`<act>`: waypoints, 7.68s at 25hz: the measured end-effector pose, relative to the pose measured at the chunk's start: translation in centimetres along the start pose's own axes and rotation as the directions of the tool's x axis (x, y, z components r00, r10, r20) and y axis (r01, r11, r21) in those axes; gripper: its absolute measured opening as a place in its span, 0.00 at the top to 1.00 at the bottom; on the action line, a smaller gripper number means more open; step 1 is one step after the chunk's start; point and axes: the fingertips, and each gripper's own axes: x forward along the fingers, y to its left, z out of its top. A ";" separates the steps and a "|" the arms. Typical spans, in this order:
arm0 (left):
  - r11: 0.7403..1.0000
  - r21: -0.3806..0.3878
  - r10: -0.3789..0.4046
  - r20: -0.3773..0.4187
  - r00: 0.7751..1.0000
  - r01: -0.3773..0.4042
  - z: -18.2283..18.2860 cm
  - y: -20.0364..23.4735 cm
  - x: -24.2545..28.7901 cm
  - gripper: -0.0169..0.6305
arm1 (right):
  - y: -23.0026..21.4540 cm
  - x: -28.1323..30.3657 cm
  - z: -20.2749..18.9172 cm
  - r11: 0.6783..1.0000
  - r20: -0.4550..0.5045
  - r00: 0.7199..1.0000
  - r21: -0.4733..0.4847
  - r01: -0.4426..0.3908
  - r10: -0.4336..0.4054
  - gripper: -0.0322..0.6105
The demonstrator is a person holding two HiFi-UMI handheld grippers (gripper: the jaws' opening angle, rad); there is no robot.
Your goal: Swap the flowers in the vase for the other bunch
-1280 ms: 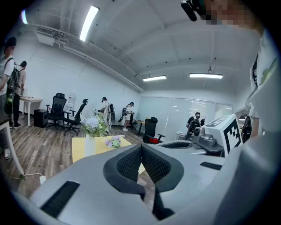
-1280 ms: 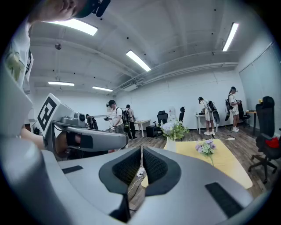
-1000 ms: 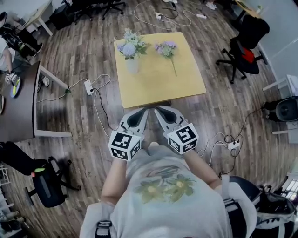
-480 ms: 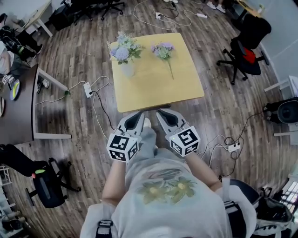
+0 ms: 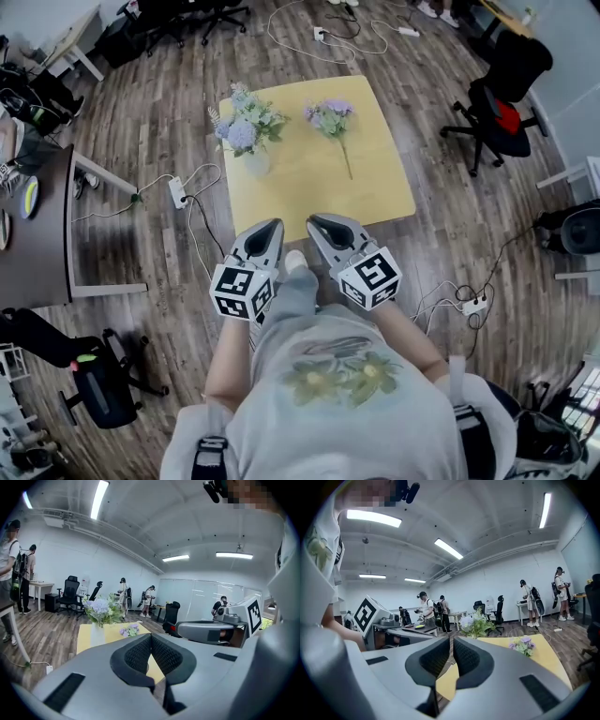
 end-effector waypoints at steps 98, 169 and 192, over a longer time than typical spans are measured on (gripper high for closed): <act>0.954 -0.046 0.294 -0.040 0.955 -0.296 6.7 19.9 12.6 0.95 | -13.6 25.6 13.1 0.945 -0.071 0.989 -0.294 -0.145 0.130 0.88; 0.935 -0.114 0.320 -0.148 0.936 -0.337 3.1 19.2 18.4 0.95 | -26.9 28.9 -7.0 0.933 -0.467 0.838 -0.069 -0.354 0.283 0.88; 0.951 -0.136 0.255 -0.170 0.952 -0.279 2.8 19.1 22.1 0.95 | -33.0 28.0 -9.4 0.993 -0.466 0.877 0.056 -0.107 0.121 0.87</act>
